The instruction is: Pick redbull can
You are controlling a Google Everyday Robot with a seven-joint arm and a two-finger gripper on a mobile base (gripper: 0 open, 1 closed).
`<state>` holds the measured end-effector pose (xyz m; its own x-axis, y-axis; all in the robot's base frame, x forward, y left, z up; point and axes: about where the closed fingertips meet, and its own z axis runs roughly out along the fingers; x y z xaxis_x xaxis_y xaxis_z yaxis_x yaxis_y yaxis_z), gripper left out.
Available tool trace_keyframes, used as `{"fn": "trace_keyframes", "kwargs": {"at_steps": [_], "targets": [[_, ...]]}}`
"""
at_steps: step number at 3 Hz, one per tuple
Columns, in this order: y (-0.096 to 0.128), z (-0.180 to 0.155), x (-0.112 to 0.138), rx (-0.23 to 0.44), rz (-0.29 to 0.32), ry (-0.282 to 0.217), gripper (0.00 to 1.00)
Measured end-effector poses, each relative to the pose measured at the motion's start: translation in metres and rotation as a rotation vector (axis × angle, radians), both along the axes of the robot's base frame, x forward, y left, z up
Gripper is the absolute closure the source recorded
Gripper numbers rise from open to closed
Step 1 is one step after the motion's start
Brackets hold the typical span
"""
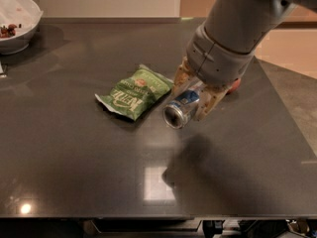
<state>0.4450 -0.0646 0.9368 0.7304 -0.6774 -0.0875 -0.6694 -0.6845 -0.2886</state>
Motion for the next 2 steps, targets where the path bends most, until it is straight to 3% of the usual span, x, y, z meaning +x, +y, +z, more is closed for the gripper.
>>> {"fn": "trace_keyframes", "kwargs": {"at_steps": [2], "targets": [[0.012, 0.05, -0.011, 0.116, 0.051, 0.01, 1.0]]}}
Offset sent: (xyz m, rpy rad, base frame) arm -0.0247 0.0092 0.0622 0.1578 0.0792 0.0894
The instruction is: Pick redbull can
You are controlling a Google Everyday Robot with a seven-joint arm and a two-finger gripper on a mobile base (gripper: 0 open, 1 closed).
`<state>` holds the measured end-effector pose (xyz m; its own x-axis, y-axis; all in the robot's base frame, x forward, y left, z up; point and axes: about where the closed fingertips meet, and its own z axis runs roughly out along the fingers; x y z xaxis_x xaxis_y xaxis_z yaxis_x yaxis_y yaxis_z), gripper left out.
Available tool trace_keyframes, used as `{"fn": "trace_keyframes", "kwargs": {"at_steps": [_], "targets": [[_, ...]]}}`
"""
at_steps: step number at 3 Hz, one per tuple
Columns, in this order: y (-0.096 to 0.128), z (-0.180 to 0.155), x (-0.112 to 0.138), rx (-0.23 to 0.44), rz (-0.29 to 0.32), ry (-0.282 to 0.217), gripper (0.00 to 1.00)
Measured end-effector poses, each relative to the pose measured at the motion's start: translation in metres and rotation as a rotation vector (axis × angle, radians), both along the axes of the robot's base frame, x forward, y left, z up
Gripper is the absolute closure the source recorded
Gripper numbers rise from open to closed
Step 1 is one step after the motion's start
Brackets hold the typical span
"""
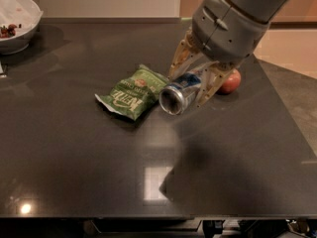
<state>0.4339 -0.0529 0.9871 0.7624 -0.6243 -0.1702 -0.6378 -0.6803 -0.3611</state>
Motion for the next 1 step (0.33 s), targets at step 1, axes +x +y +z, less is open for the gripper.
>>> {"fn": "trace_keyframes", "kwargs": {"at_steps": [1], "targets": [[0.0, 0.0, 0.0, 0.0, 0.0, 0.0, 1.0]]}}
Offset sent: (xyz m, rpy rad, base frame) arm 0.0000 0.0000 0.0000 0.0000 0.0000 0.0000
